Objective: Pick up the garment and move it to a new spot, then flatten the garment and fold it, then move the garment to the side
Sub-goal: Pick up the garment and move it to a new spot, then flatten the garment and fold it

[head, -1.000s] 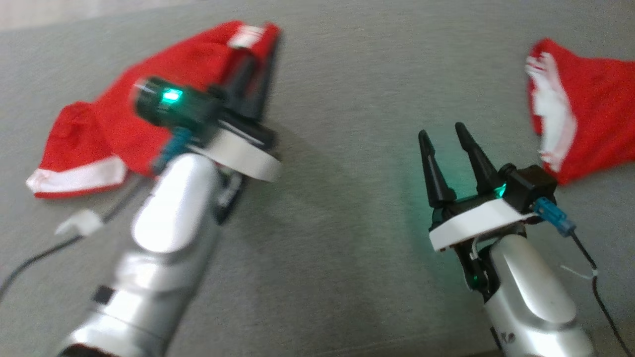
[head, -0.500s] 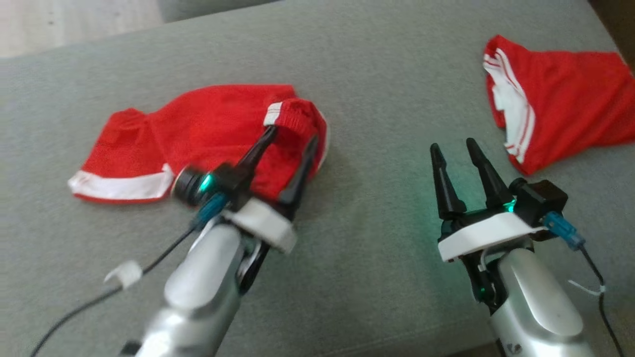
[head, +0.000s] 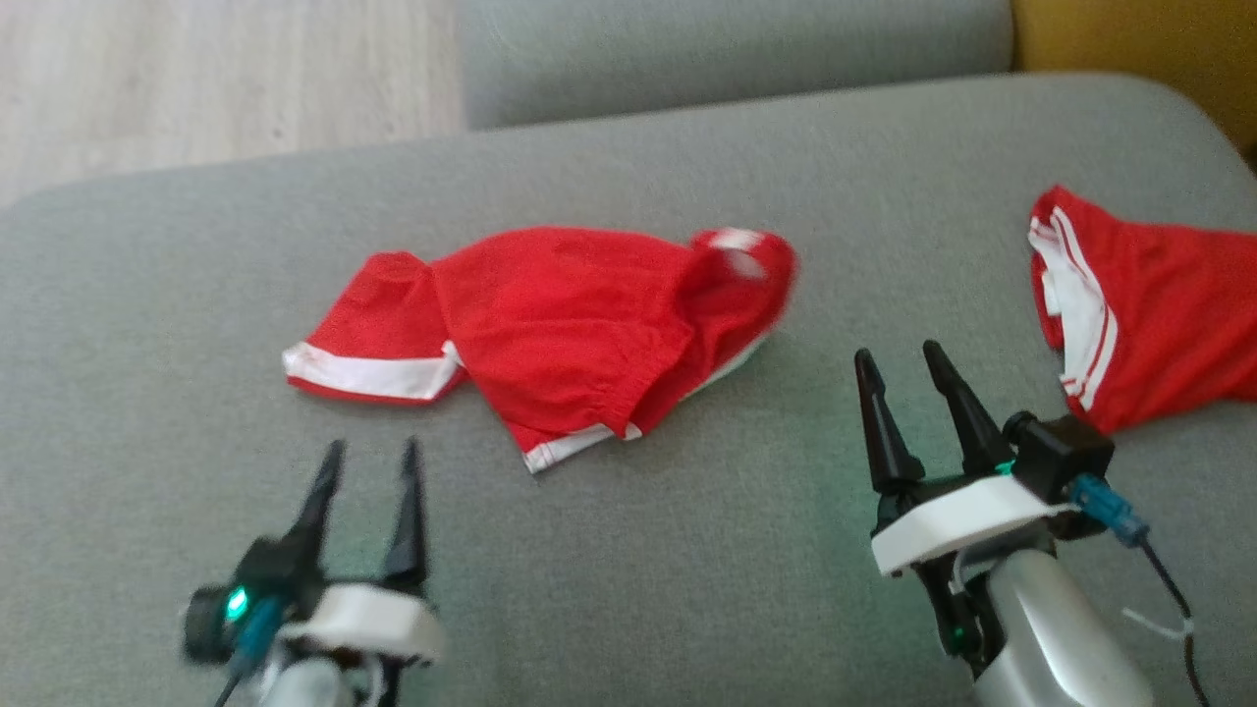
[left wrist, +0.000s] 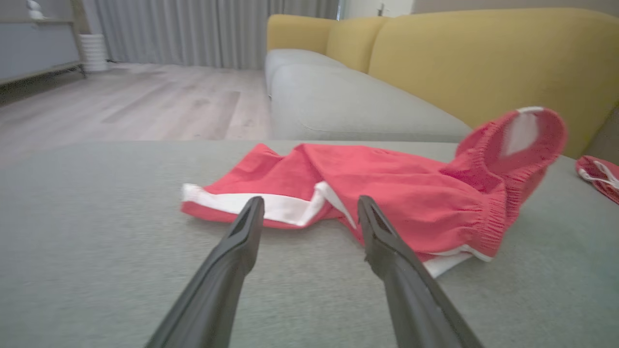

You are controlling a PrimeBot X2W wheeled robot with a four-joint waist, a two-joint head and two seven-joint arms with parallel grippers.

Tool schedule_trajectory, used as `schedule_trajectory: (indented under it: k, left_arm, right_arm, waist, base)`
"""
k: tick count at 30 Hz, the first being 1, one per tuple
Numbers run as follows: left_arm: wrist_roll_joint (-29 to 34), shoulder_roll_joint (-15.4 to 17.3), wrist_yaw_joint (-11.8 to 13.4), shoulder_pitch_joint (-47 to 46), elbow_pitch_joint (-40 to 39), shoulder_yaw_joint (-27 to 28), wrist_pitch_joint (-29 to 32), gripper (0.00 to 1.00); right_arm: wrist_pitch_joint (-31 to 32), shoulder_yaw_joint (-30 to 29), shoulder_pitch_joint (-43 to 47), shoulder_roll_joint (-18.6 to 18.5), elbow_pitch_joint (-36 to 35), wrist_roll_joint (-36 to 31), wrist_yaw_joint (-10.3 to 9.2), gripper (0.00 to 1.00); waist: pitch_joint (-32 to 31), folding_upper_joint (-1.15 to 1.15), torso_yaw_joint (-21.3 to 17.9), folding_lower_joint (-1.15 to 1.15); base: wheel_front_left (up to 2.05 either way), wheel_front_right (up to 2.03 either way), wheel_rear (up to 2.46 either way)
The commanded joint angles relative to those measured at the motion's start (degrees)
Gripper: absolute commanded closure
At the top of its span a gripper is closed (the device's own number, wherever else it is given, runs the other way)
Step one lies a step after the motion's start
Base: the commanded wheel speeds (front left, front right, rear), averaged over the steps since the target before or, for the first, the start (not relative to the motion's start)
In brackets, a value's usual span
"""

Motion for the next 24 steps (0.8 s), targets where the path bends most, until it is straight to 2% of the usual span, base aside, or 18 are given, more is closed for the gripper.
schedule_trajectory:
  k: [1,4,11,18,24]
  left_arm:
    - [1.87,0.48,1.46,1.00,-4.40,4.67,-0.29,0.00]
    - [4.28,-0.34,2.95,5.76,-9.22,9.23,-0.29,0.00]
    - [8.23,-1.82,2.26,12.05,-13.18,13.70,-0.29,0.00]
    - [9.02,-2.20,0.92,11.35,-12.39,12.75,-0.29,0.00]
    - [7.75,-2.27,-0.19,9.06,-11.51,7.92,-0.29,0.00]
  right_arm:
    - [-0.37,1.33,-0.29,0.27,-1.49,0.02,-0.03,0.00]
    - [-0.37,1.91,1.10,0.27,-1.48,0.29,-0.03,0.00]
    - [-0.37,2.91,3.58,0.27,-0.81,-0.27,-0.03,0.00]
    - [-0.37,8.49,3.07,0.27,1.28,-0.44,-0.03,0.00]
    - [-0.37,15.30,-2.05,0.27,7.60,-1.78,-0.03,0.00]
  waist:
    - [-2.51,0.00,1.52,0.01]
    - [-3.39,0.00,1.61,0.01]
    - [-4.08,0.00,2.11,0.01]
    - [-3.03,0.00,3.87,0.01]
    - [-0.06,0.00,9.43,0.01]
  base:
    - [0.00,0.00,0.00]
    - [0.00,0.00,0.00]
    - [0.00,0.00,0.00]
    - [0.00,0.00,0.00]
    - [0.00,0.00,0.00]
